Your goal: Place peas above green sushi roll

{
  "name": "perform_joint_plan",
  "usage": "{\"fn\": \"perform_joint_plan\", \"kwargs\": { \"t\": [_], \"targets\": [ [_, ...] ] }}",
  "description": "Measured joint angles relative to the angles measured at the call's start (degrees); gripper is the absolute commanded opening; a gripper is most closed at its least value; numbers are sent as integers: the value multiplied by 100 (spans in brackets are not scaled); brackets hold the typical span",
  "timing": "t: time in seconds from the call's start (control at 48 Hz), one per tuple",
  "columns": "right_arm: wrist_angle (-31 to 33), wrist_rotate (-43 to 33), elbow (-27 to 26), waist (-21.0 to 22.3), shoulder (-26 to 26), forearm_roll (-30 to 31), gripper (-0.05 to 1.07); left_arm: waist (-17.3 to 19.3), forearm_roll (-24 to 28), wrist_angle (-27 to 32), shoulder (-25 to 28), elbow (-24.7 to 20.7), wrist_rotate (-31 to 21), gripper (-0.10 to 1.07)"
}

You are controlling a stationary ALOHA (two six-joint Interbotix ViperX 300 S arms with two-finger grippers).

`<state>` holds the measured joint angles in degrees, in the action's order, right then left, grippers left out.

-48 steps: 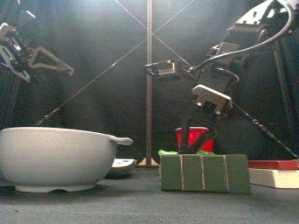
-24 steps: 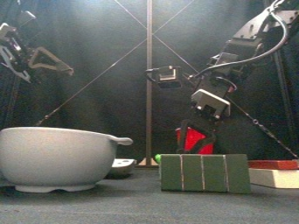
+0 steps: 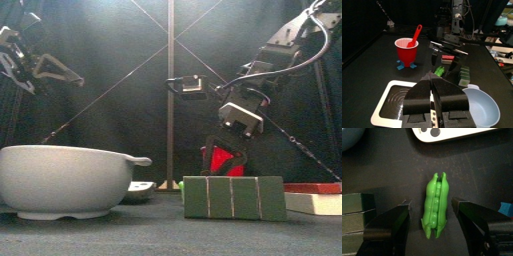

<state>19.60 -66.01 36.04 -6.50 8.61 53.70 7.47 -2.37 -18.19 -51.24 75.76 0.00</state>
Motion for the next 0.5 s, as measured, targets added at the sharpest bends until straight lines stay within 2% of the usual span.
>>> {"fn": "perform_joint_plan", "kwargs": {
  "t": [0.5],
  "targets": [
    [18, 9, -18, -9, -9, 53, 92, 0, 0, 0, -9, 9, 0, 32]
  ]
}}
